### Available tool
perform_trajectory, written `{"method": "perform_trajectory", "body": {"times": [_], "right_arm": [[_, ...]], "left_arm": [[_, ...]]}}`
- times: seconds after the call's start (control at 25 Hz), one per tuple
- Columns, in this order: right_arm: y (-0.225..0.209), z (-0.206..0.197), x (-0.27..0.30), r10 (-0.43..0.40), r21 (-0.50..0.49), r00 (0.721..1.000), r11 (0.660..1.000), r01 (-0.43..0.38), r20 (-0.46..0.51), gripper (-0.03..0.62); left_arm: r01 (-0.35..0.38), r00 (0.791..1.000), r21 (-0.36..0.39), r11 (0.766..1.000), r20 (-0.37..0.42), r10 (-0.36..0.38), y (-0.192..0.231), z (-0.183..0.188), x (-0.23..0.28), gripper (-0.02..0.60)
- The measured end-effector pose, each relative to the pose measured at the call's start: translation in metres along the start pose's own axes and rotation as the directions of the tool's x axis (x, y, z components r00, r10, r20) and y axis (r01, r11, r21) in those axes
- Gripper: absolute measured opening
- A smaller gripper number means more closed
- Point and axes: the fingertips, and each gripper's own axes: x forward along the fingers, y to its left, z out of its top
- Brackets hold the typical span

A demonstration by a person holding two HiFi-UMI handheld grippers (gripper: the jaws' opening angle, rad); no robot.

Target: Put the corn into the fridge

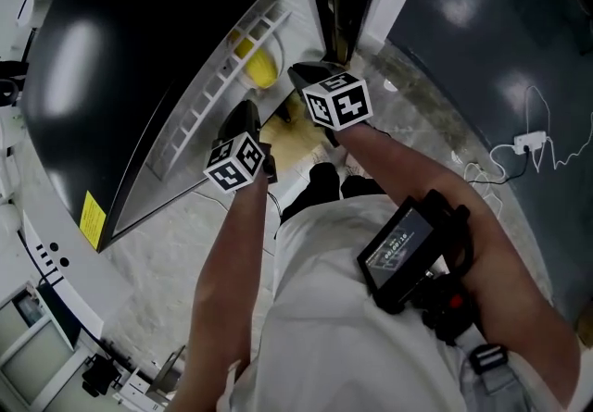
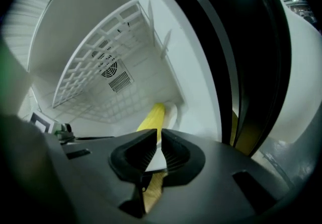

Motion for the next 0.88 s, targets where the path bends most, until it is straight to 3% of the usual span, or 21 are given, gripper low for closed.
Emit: {"method": "perform_trajectory", "body": {"times": [0.2, 0.88], "right_arm": [[0.012, -0.004, -0.019, 0.060, 0.015, 0.998, 0.998, -0.060, -0.002, 0.006], [0.053, 0.003, -0.099, 0.290, -0.061, 0.954, 0.956, -0.286, 0.079, 0.006]], "left_arm": [[0.029, 1.000, 0.015, 0.999, 0.005, -0.029, -0.014, -0.004, -0.013, 0.008], [0.166, 0.984, 0.090, 0.982, 0.044, -0.171, -0.075, -0.019, -0.081, 0.008]]}}
